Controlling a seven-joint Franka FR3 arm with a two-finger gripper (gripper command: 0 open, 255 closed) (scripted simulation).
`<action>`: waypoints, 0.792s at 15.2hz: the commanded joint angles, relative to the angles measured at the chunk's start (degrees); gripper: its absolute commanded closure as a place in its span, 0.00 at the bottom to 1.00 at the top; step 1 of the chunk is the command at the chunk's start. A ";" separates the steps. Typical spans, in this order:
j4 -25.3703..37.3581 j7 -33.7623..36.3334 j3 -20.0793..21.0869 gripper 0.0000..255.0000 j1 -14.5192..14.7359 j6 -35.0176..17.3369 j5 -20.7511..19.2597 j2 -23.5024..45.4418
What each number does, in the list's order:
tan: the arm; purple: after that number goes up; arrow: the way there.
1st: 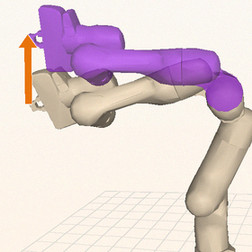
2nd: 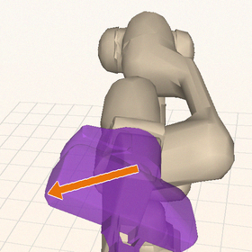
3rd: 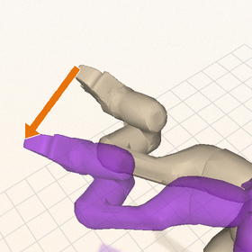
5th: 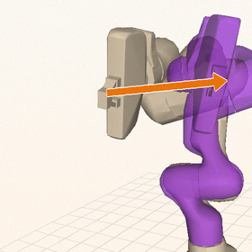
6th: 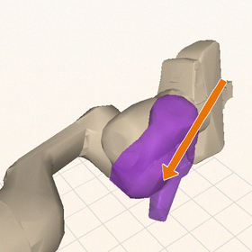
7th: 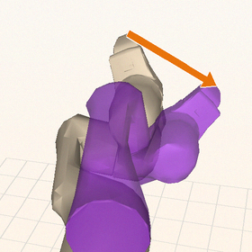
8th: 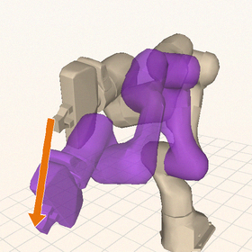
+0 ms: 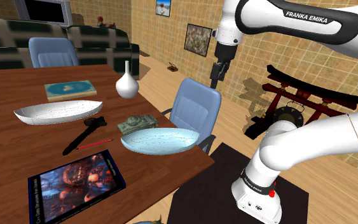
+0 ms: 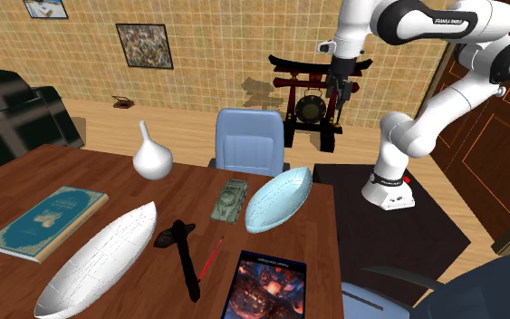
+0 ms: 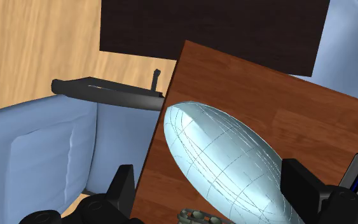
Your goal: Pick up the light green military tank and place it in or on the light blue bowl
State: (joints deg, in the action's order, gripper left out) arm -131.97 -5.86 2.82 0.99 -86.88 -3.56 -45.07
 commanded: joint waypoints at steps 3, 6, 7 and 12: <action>0.05 0.05 -0.29 0.00 0.00 -3.25 0.49 3.55; 0.70 0.03 -0.70 0.00 0.06 -7.88 1.25 9.21; 1.08 0.00 -0.83 0.00 0.10 -9.34 1.51 11.17; 4.09 -0.38 -1.38 0.00 0.30 -15.93 2.97 21.41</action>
State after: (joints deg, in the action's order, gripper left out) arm -128.61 -6.15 1.54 1.23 -101.69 -0.92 -25.59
